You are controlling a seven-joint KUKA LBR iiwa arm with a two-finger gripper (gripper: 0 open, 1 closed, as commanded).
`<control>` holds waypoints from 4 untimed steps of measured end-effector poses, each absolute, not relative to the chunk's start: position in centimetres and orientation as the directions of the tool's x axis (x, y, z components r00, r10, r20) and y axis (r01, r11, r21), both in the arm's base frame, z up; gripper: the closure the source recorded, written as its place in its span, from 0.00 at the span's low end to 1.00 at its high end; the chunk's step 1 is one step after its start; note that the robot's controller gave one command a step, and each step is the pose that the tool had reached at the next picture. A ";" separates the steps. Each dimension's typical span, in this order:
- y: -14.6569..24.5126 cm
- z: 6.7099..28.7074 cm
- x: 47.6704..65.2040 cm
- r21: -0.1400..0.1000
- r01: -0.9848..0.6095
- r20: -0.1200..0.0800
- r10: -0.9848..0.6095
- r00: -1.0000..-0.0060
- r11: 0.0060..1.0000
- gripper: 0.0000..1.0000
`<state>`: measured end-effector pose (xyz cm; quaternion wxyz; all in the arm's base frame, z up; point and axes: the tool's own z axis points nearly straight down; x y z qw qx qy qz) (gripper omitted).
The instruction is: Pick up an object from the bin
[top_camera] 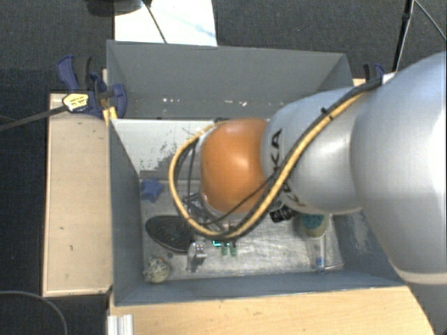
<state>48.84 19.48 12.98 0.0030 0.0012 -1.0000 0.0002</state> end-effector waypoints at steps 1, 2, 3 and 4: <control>16.3 7.2 49.7 -0.001 0.196 0.002 0.196 -0.981 0.981 0.00; 16.4 7.3 49.8 0.001 0.200 0.000 0.200 -0.980 0.980 1.00; 16.2 8.6 49.6 0.003 0.197 -0.003 0.197 -0.980 0.980 1.00; 16.8 8.5 49.4 0.001 0.186 -0.003 0.186 -0.982 0.982 1.00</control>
Offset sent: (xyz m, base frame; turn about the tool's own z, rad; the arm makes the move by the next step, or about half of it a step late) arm 0.0089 -0.0307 -0.0572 0.1999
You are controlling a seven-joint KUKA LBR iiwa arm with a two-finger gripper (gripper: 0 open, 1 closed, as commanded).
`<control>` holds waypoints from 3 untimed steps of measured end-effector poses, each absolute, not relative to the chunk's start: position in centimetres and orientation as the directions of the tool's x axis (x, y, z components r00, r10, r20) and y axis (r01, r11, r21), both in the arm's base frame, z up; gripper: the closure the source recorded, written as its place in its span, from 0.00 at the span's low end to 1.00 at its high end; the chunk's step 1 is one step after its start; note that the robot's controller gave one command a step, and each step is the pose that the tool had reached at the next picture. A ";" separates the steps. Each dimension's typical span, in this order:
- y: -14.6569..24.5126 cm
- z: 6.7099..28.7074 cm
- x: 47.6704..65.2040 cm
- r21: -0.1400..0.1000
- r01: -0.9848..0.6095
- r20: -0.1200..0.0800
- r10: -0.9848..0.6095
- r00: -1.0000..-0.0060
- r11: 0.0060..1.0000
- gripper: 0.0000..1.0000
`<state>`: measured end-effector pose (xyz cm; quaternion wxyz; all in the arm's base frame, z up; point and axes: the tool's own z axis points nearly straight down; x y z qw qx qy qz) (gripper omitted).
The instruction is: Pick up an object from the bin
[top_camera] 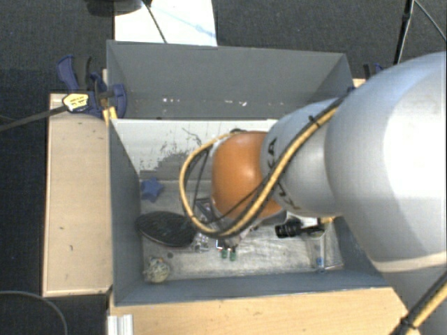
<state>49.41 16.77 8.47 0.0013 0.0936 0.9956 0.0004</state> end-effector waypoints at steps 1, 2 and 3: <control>17.1 15.6 49.6 0.005 0.182 -0.007 0.182 -0.983 0.983 1.00; 17.0 15.2 49.4 0.001 0.185 0.000 0.185 -0.983 0.983 0.00; 21.8 9.3 52.9 0.002 0.169 0.000 0.169 -0.986 0.986 0.00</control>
Offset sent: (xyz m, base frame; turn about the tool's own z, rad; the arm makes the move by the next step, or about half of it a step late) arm -0.0002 0.0025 0.0671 -0.0131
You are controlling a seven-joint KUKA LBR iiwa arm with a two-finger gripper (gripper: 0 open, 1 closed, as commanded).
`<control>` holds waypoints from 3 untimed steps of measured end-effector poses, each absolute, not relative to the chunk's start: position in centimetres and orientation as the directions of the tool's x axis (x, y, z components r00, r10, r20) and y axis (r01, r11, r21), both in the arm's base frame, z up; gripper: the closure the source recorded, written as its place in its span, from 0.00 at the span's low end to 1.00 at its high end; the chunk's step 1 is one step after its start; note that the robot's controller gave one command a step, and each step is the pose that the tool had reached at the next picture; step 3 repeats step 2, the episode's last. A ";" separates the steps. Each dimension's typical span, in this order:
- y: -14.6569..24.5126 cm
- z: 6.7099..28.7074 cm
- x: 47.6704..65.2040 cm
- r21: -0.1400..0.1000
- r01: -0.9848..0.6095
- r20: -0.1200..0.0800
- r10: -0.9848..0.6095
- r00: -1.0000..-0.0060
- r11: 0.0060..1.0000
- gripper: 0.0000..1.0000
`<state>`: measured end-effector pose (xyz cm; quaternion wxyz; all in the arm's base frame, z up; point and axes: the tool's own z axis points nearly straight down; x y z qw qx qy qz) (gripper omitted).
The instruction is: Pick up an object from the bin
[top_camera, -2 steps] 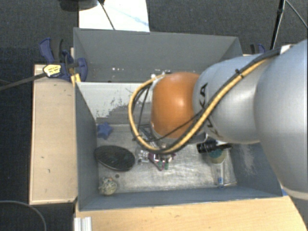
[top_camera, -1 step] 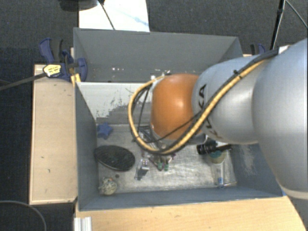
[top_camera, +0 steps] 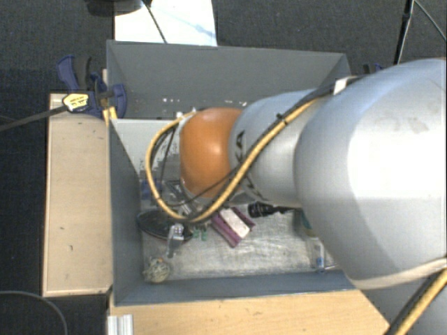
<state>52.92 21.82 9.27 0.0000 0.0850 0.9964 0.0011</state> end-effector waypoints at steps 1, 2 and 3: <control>21.6 9.5 52.9 0.001 0.175 -0.001 0.175 -0.985 0.985 1.00; 21.6 26.9 51.4 0.005 0.148 -0.007 0.149 -0.989 0.989 1.00; 21.6 26.9 51.4 0.005 0.148 -0.007 0.149 -0.989 0.989 1.00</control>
Offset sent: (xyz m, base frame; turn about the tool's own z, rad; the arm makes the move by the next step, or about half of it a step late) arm 0.0000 0.0000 0.0000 0.0000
